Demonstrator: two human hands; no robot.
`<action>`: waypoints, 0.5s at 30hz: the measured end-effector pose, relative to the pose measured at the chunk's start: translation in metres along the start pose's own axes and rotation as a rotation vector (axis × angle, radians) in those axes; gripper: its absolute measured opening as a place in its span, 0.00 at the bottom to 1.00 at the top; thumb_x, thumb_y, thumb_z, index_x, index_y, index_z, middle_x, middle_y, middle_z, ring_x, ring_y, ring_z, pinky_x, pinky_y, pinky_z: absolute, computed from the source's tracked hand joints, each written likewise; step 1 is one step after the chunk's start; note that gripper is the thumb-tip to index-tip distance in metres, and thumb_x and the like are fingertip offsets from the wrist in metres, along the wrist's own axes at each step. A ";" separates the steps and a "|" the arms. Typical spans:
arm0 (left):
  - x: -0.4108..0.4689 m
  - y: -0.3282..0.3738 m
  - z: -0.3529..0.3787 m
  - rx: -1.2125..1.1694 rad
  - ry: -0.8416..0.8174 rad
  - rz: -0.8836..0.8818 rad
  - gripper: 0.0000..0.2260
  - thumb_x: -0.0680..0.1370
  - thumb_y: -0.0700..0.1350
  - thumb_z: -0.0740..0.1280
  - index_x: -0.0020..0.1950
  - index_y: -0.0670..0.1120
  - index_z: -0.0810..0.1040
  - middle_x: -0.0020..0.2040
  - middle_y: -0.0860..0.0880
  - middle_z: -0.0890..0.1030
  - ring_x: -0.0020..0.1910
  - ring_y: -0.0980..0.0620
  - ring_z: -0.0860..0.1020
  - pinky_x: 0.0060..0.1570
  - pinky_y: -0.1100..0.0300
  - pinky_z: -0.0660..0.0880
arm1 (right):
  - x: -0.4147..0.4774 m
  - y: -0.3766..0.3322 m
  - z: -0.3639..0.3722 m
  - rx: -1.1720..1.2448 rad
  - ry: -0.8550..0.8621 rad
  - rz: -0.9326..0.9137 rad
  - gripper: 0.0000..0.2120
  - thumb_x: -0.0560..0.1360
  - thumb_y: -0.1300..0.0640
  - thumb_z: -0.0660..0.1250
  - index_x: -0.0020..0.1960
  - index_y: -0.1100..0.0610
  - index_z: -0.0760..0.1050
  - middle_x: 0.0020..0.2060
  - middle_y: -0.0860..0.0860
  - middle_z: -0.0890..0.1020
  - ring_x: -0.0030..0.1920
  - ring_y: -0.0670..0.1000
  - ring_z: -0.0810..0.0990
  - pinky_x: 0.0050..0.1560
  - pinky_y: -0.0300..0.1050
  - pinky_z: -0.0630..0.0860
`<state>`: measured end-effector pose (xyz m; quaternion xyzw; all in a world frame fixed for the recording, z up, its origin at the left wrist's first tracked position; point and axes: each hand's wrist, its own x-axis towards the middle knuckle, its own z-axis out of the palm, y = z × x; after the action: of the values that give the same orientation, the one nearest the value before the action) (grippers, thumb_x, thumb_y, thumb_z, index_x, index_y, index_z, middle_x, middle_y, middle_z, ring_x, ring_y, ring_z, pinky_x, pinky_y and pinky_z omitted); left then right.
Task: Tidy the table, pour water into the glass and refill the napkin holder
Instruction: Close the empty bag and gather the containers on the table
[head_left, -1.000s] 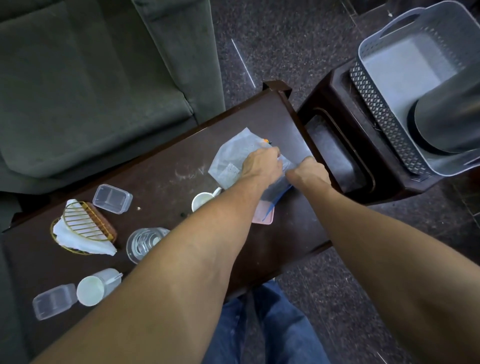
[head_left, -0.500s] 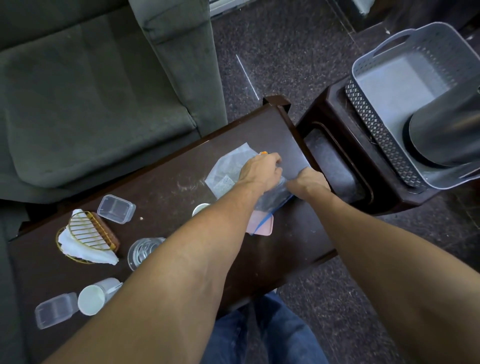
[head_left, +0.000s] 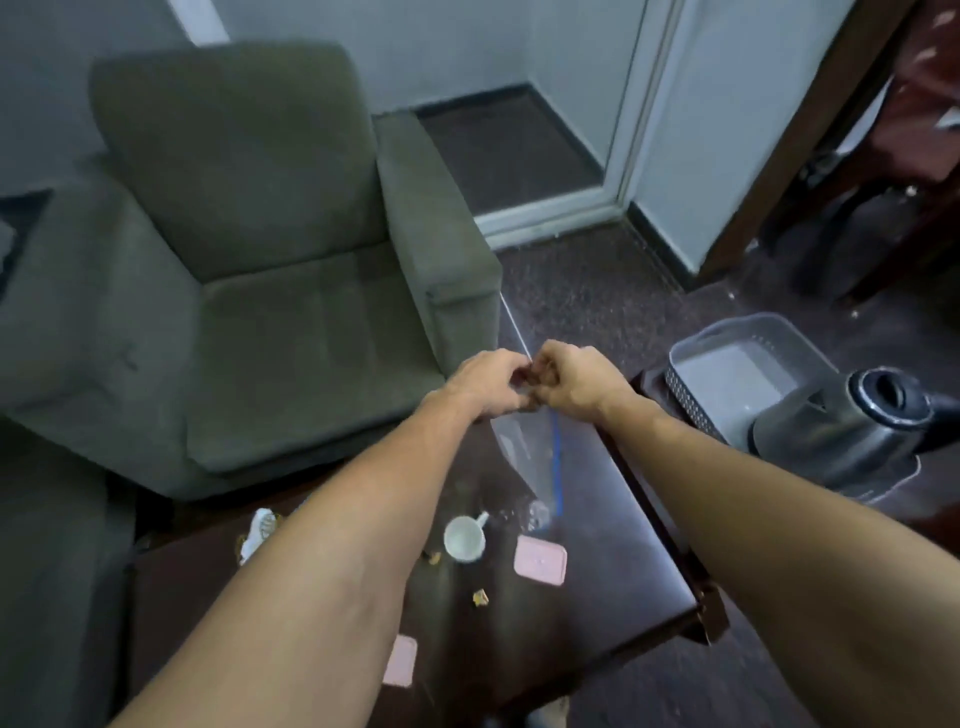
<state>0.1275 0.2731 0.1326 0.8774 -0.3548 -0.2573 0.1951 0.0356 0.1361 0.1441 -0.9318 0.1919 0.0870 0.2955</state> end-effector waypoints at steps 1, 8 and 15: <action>-0.010 0.002 -0.023 -0.037 0.040 0.000 0.09 0.71 0.52 0.77 0.48 0.51 0.83 0.44 0.52 0.84 0.47 0.48 0.82 0.48 0.52 0.78 | -0.001 -0.018 -0.016 0.050 0.043 -0.024 0.11 0.73 0.48 0.76 0.50 0.49 0.78 0.40 0.45 0.82 0.48 0.54 0.83 0.46 0.47 0.78; -0.102 0.007 -0.180 -0.302 0.457 0.000 0.05 0.79 0.48 0.72 0.46 0.48 0.85 0.42 0.49 0.86 0.41 0.51 0.81 0.48 0.56 0.77 | -0.018 -0.154 -0.111 0.117 0.138 -0.214 0.10 0.77 0.48 0.73 0.48 0.55 0.86 0.39 0.49 0.85 0.44 0.48 0.82 0.43 0.41 0.71; -0.196 0.013 -0.278 -0.424 0.683 0.024 0.07 0.80 0.46 0.72 0.49 0.43 0.85 0.41 0.48 0.83 0.41 0.54 0.76 0.46 0.58 0.71 | -0.058 -0.289 -0.157 0.036 0.221 -0.471 0.09 0.75 0.52 0.72 0.36 0.50 0.80 0.32 0.47 0.82 0.36 0.48 0.78 0.34 0.37 0.68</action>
<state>0.1640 0.4505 0.4213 0.8485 -0.2187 -0.0163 0.4815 0.1081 0.2793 0.4366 -0.9492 0.0025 -0.0902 0.3015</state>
